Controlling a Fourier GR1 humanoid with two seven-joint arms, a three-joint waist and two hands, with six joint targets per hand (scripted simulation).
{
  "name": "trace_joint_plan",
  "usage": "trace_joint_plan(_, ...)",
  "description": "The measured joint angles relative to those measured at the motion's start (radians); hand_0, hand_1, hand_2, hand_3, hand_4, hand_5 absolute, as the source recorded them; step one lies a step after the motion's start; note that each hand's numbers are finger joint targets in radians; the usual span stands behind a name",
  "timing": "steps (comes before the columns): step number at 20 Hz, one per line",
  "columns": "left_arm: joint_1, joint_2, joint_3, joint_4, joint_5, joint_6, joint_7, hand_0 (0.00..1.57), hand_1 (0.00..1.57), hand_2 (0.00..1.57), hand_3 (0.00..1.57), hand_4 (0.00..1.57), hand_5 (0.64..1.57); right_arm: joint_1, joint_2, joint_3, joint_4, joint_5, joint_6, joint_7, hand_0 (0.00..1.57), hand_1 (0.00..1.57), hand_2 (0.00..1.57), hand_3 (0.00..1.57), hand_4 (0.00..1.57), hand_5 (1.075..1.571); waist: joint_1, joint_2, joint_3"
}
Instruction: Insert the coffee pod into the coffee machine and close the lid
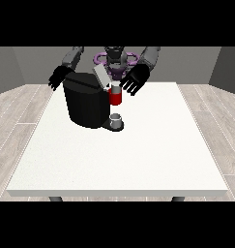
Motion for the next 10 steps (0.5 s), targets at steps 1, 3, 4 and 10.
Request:
trace_joint_plan(1, -0.002, -0.001, -0.002, -0.003, -0.002, 0.000, -0.003, 1.07, 1.07, 1.12, 0.93, 0.37, 1.571, 0.000, -0.001, -0.003, 0.006, -0.002, 0.002, -0.010, 0.00, 0.00, 0.00, 0.00, 0.46, 1.571, 0.002, 0.001, -0.0003)
trace_joint_plan(3, -0.002, 0.001, 0.001, -0.003, -0.004, 0.003, -0.005, 0.91, 0.91, 1.02, 0.86, 0.36, 1.571, 0.007, -0.001, -0.001, 0.009, 0.002, 0.003, -0.018, 0.00, 0.00, 0.00, 0.00, 0.41, 1.571, -0.002, 0.003, -0.0002)
trace_joint_plan(4, -0.002, 0.008, 0.000, 0.001, -0.007, 0.003, -0.011, 0.57, 0.57, 0.81, 0.64, 0.24, 1.571, 0.001, 0.005, 0.007, 0.000, 0.008, -0.007, -0.007, 0.00, 0.00, 0.00, 0.00, 0.41, 1.571, -0.003, 0.006, 0.0000)
trace_joint_plan(10, 0.000, 0.029, -0.032, 0.002, -0.041, -0.035, -0.037, 0.00, 0.00, 0.00, 0.00, 0.00, 1.571, -0.006, 0.001, 0.002, 0.004, 0.006, -0.010, 0.002, 0.00, 0.00, 0.00, 0.00, 0.35, 1.571, -0.006, 0.007, 0.0003)
